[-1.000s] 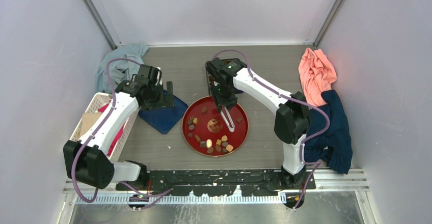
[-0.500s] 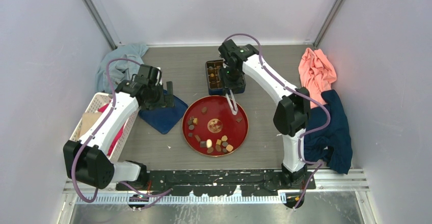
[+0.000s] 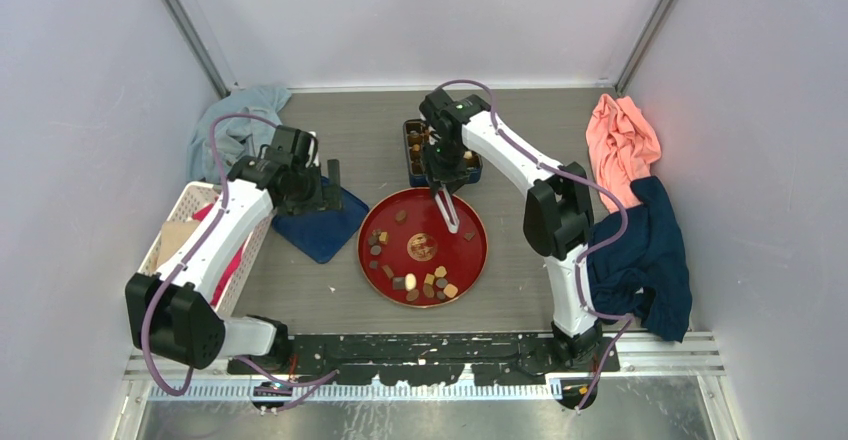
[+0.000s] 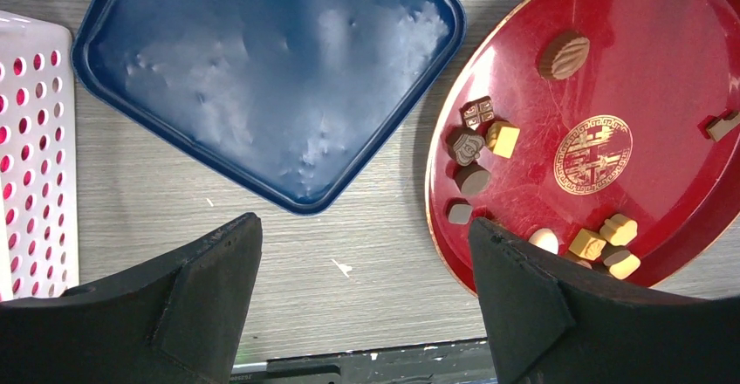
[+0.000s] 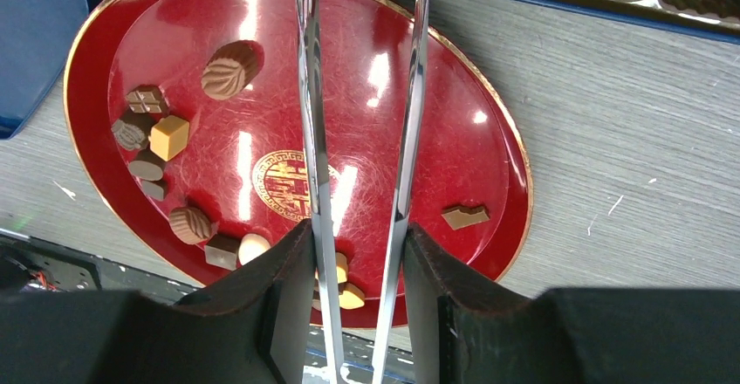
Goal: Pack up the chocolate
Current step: Place the fake chocolate in the packing box.
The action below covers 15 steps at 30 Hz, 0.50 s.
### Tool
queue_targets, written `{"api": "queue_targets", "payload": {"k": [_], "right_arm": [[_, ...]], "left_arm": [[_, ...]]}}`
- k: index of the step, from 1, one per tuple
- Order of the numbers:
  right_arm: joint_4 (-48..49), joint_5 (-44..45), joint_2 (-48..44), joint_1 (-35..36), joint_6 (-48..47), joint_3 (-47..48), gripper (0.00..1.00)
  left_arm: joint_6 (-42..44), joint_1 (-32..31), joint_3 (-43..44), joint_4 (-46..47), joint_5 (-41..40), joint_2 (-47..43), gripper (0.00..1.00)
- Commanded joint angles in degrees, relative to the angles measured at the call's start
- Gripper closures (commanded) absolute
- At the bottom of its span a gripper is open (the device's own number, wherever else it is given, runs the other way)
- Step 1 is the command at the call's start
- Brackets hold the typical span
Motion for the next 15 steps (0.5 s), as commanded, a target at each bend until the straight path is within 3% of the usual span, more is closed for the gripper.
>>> {"api": "queue_targets", "payload": {"k": [1, 15], "right_arm": [[0.5, -1.6, -0.1, 0.5, -0.9, 3.0, 0.81], [-0.2, -2.3, 1.8, 0.8, -1.4, 5.0, 0.78]], "left_arm": [[0.9, 0.3, 2.6, 1.3, -0.2, 0.3, 0.11], [1.1, 0.3, 2.5, 1.1, -0.8, 0.3, 0.11]]}}
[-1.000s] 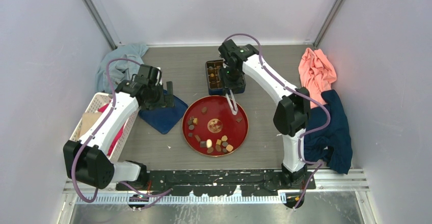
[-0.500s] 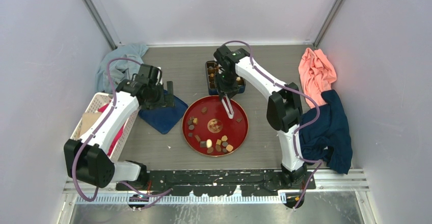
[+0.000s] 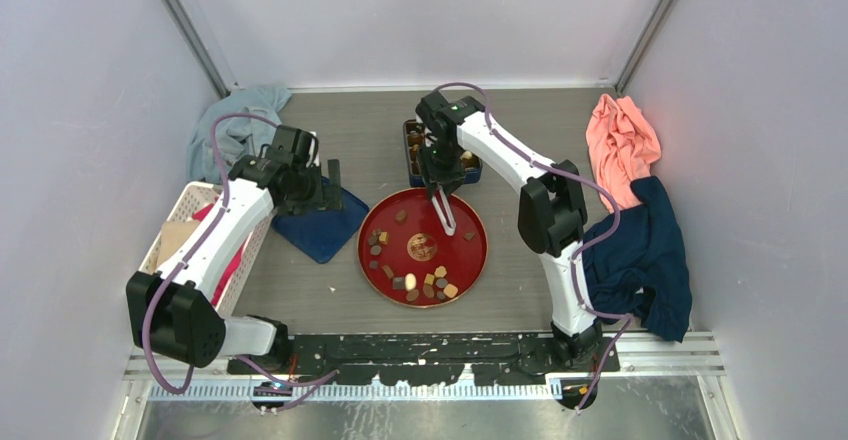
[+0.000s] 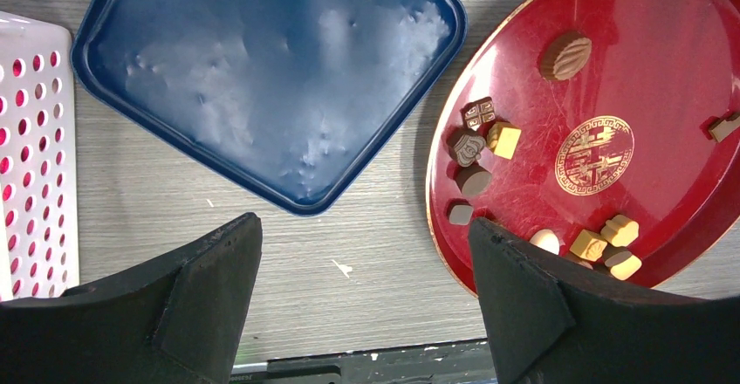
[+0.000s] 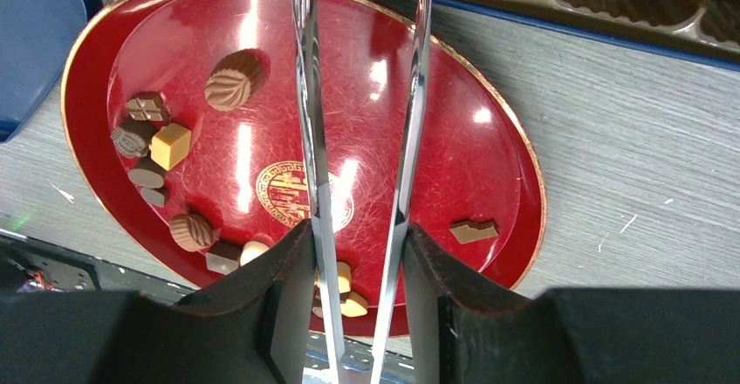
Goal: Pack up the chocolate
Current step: Place the fake chocolate in the packing box, then pick up the fake chocolate from the plate.
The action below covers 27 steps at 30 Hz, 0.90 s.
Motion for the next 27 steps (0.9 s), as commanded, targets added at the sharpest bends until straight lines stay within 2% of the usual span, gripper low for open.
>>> {"api": "queue_targets", "payload": {"k": [1, 10, 27], "right_arm": [[-0.2, -1.2, -0.6, 0.4, -0.9, 3.8, 0.77], [-0.8, -1.7, -0.5, 1.0, -1.0, 4.5, 0.75], [0.4, -0.3, -3.2, 1.1, -0.1, 0.0, 0.74]], "left_arm": [[1.1, 0.4, 2.4, 1.1, -0.7, -0.3, 0.11], [1.1, 0.4, 2.0, 0.9, -0.9, -0.8, 0.11], [0.6, 0.4, 1.1, 1.1, -0.7, -2.0, 0.11]]}}
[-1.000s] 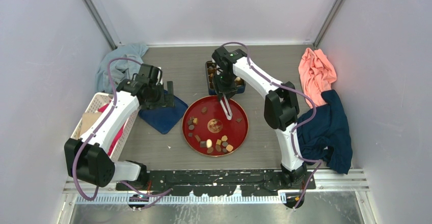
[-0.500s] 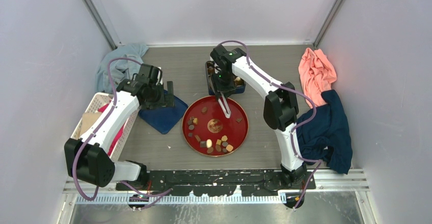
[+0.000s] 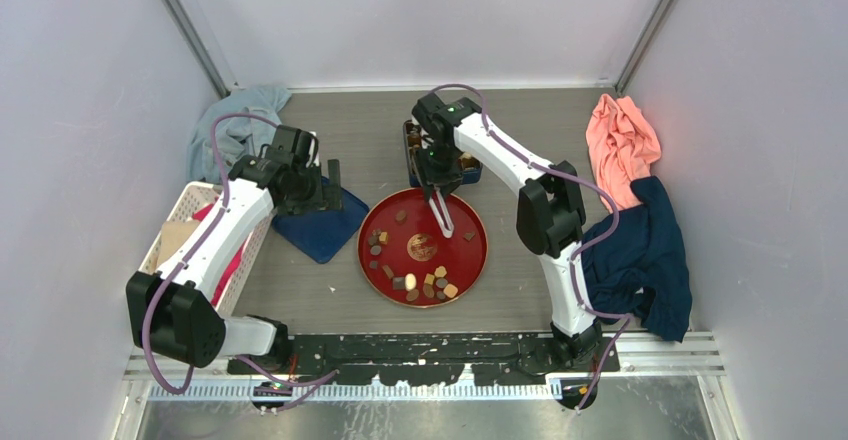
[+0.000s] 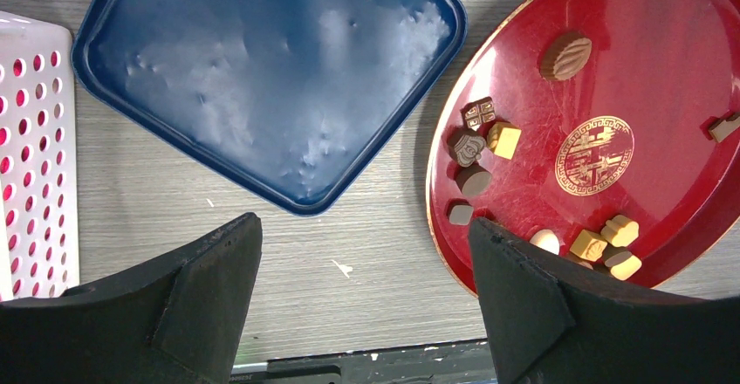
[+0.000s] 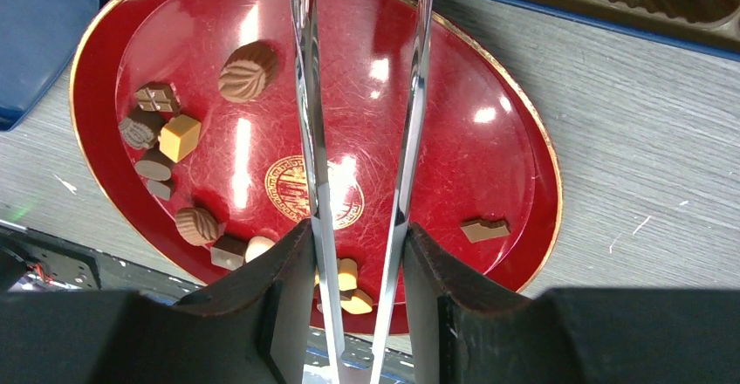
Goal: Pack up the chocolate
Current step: Pick up the fake chocolate from the plate.
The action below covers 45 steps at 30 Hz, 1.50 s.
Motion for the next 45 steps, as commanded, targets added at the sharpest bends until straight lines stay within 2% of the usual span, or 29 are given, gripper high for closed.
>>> {"api": "queue_targets", "payload": {"k": [1, 22, 45], "right_arm": [[0.7, 0.2, -3.4, 0.2, 0.2, -0.7, 0.74], [0.8, 0.2, -4.8, 0.3, 0.2, -1.2, 0.59], [0.4, 0.7, -4.6, 0.3, 0.1, -0.4, 0.53]], "left_arm": [[0.6, 0.4, 1.0, 1.1, -0.7, -2.1, 0.11], [0.5, 0.4, 1.2, 1.3, 0.0, -2.5, 0.11], [0.5, 0.4, 1.1, 1.5, 0.0, -2.3, 0.11]]}}
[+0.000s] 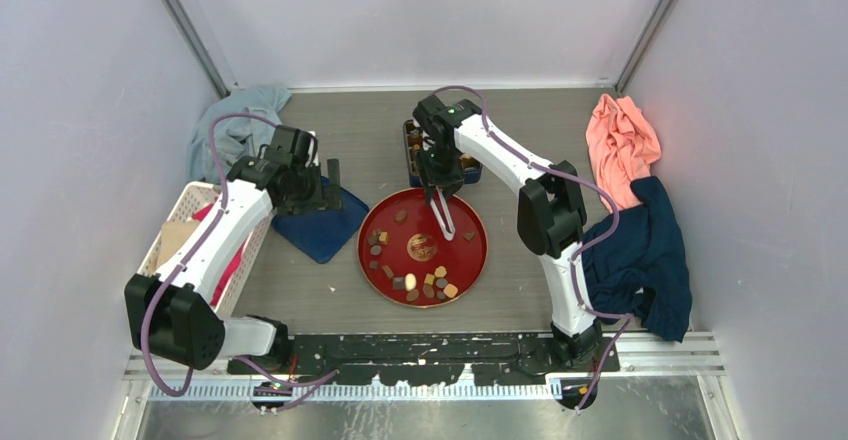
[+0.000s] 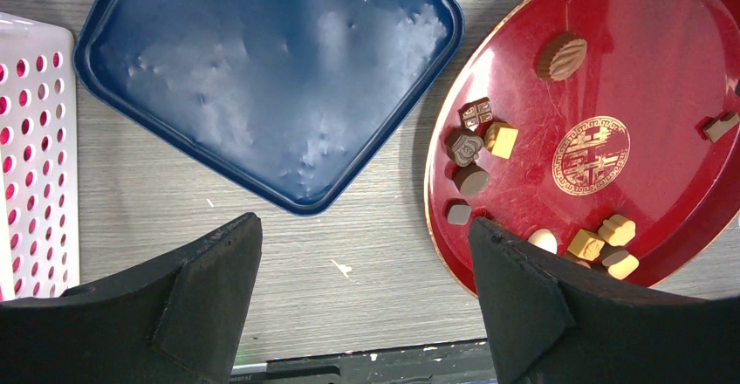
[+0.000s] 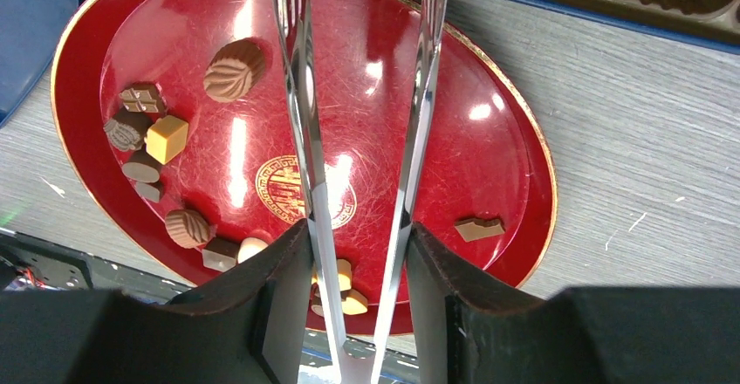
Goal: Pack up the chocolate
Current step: Pick up the fake chocolate from the plate.
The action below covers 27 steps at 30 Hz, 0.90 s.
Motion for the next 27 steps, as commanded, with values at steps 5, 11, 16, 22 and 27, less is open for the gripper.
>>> {"api": "queue_targets", "payload": {"k": [5, 11, 16, 22, 27], "right_arm": [[-0.3, 0.1, -4.4, 0.3, 0.0, 1.3, 0.53], [-0.2, 1.0, -6.1, 0.3, 0.4, 1.7, 0.57], [-1.4, 1.6, -9.0, 0.3, 0.5, 3.3, 0.68], [-4.3, 2.5, -13.6, 1.9, 0.0, 0.5, 0.76], [-3.2, 2.4, -21.8, 6.7, 1.8, -10.6, 0.76]], "left_arm": [[0.3, 0.4, 0.8, 1.6, 0.1, -2.0, 0.11], [0.3, 0.4, 0.7, 1.6, 0.2, -2.1, 0.11], [0.2, 0.4, 0.4, 1.7, 0.5, -2.3, 0.11], [0.3, 0.4, 0.4, 1.8, 0.7, -2.5, 0.11], [0.2, 0.4, 0.2, 1.6, 0.8, -3.1, 0.11]]}}
